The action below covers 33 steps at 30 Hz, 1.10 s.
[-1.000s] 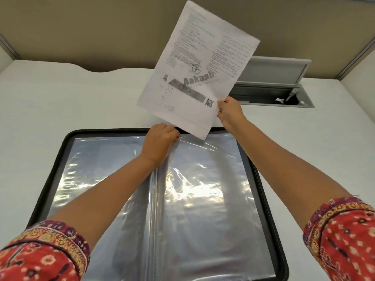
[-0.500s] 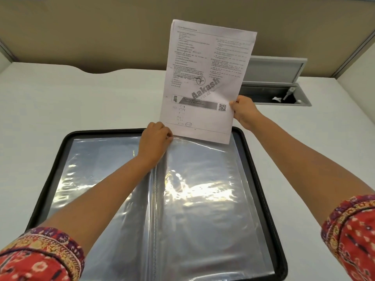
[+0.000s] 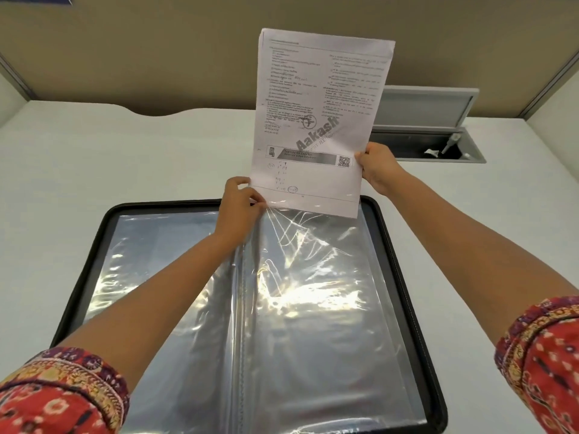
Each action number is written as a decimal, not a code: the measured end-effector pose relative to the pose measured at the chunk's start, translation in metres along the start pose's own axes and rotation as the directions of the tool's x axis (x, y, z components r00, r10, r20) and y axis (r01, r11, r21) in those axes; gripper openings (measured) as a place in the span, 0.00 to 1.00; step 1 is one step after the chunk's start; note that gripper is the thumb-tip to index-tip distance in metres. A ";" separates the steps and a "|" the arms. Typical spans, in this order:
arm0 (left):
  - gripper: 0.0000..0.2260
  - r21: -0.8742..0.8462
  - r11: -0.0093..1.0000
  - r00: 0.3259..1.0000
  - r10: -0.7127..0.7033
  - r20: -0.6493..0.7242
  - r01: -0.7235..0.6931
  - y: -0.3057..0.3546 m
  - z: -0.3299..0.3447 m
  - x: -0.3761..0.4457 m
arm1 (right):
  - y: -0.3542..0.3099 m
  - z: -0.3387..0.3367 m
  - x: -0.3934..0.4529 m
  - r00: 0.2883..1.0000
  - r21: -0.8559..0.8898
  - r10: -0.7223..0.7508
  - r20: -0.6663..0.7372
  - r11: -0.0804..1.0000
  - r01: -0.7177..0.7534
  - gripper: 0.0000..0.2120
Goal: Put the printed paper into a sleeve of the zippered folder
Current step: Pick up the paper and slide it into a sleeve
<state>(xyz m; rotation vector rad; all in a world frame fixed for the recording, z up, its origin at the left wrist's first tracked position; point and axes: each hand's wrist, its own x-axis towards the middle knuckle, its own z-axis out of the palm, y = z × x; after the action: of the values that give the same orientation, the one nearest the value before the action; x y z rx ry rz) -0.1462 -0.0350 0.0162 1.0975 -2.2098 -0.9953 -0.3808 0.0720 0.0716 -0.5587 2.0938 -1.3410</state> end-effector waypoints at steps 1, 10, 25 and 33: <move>0.02 -0.022 1.000 1.000 -0.014 -0.022 0.014 -0.001 -0.002 0.002 | 0.000 0.000 0.000 1.000 -0.017 -0.003 -0.010 1.000 0.002 0.13; 0.07 -0.241 0.943 0.954 -0.170 0.248 0.230 -0.005 -0.021 0.017 | 0.004 0.000 0.006 1.000 -0.052 0.008 -0.030 0.999 -0.009 0.13; 0.19 -0.179 0.961 0.973 -0.190 0.128 0.211 -0.015 -0.001 0.003 | 0.029 -0.004 0.004 0.992 0.056 0.030 -0.122 0.998 -0.023 0.13; 0.16 0.288 0.943 0.980 0.123 0.155 -0.164 -0.014 0.009 -0.007 | 0.038 -0.005 0.003 0.985 0.143 0.035 -0.166 0.990 -0.011 0.10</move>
<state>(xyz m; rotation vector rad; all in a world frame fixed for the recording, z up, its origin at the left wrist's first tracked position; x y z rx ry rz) -0.1417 -0.0317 -0.0003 0.9982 -2.5739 -0.7051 -0.3876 0.0891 0.0383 -0.3711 2.1084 -1.5566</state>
